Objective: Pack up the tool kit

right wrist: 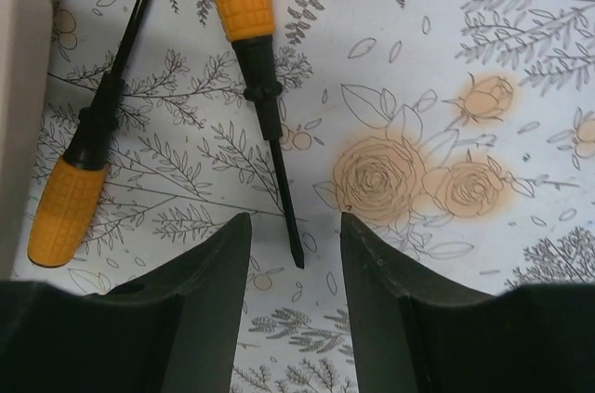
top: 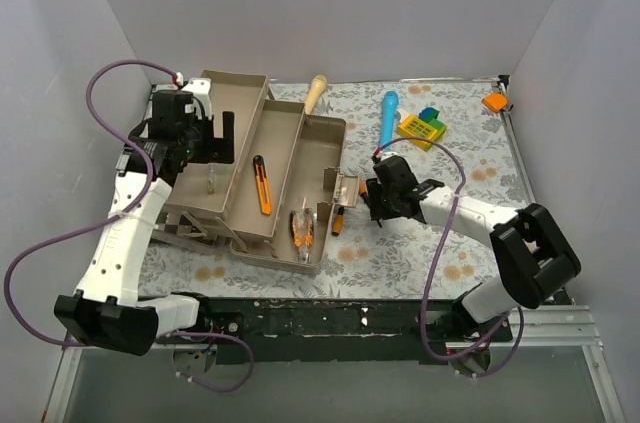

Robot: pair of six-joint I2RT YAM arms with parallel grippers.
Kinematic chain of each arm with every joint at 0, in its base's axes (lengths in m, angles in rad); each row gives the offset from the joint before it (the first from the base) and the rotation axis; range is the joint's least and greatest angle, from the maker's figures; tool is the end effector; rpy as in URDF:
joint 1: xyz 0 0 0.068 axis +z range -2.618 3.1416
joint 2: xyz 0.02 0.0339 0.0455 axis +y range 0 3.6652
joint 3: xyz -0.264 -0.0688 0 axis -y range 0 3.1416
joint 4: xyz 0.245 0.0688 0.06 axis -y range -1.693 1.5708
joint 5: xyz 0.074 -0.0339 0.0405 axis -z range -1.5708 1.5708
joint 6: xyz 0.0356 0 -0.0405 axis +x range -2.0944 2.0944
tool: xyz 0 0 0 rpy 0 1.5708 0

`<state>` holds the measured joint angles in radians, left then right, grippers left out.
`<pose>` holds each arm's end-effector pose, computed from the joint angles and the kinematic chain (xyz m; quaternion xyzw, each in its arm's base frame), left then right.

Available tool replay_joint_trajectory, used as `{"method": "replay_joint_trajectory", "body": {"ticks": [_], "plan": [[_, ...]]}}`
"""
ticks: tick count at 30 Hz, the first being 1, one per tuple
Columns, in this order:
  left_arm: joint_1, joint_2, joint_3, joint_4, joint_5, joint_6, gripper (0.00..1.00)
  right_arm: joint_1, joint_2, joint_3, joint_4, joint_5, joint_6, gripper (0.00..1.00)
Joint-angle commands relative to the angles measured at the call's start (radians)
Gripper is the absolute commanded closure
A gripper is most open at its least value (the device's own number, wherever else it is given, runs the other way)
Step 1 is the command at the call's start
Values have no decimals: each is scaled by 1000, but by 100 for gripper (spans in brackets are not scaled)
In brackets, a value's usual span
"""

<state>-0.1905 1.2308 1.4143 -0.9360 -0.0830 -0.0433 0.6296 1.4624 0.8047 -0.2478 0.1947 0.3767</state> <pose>0.2380 -0.0429 0.3913 0.0509 0.9154 -0.0086 0.3992 0.2378 0.1647 0.1880 -0.0871 0.9372 0.0762 0.3290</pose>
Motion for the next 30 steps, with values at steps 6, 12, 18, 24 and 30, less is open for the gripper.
{"method": "replay_joint_trajectory", "body": {"ticks": [6, 12, 18, 24, 30], "plan": [[5, -89, 97, 11, 65, -29, 2, 47, 196, 129, 88, 76, -61, 56], [5, -143, 103, 5, 83, -40, 2, 51, 288, 175, 35, 150, -13, 74], [5, -201, 74, 20, 195, -79, 2, 53, 260, 107, 50, 114, 36, 99], [3, -289, -21, 140, 449, -232, 2, 56, 74, 18, 25, 141, 83, 99], [-52, -399, -132, 322, 540, -424, 2, 229, -330, -15, -59, 350, 88, 99]]}}
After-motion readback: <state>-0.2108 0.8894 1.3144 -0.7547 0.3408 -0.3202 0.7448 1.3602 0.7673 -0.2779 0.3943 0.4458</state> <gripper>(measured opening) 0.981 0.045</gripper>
